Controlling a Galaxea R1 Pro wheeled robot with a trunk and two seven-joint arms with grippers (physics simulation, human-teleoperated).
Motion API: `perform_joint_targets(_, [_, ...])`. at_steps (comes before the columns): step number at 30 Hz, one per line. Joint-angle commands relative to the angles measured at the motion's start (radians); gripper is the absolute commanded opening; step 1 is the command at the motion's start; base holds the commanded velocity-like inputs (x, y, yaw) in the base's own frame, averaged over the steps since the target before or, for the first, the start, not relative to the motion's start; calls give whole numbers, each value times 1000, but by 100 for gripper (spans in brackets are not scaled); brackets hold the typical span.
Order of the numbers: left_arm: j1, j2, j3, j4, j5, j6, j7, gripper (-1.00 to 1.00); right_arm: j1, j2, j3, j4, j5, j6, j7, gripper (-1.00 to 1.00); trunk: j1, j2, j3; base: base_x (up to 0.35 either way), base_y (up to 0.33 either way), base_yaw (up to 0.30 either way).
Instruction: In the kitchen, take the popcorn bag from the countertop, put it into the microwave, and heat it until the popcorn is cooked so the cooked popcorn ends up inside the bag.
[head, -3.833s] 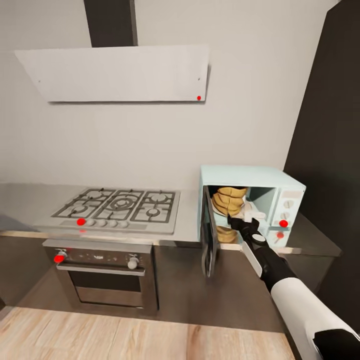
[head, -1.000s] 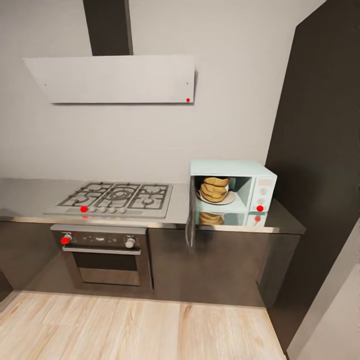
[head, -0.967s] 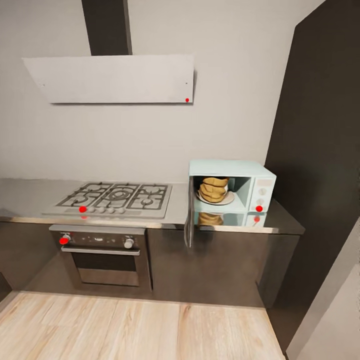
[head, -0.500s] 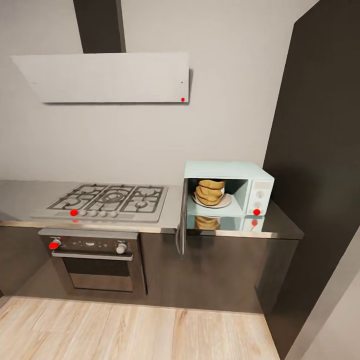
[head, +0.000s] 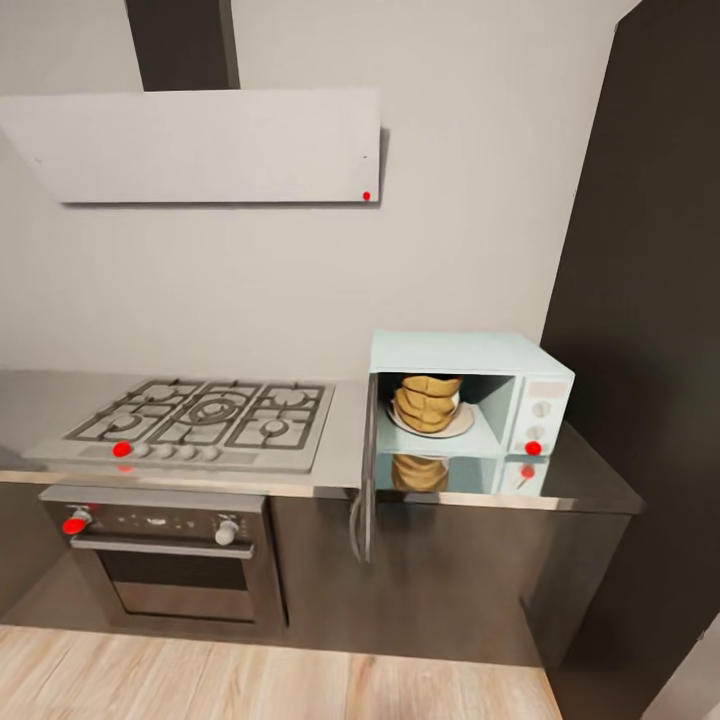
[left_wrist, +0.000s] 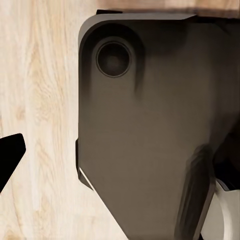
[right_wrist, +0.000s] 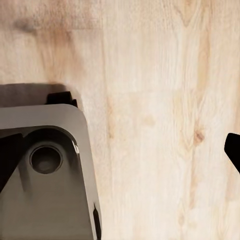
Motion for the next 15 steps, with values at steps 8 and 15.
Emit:
perform_joint_targets(8, [0, 14, -1, -195, 2, 12, 10, 100, -1, -5, 8, 3, -10, -12, -1, 100, 0, -1, -1, 29, 0, 0])
perform_joint_targets(15, [-3, 36, -1, -775, -1, 380, 4, 100, -1, -6, 8, 3, -12, -14, -2, 100, 0, -1, -1, 0, 0, 0])
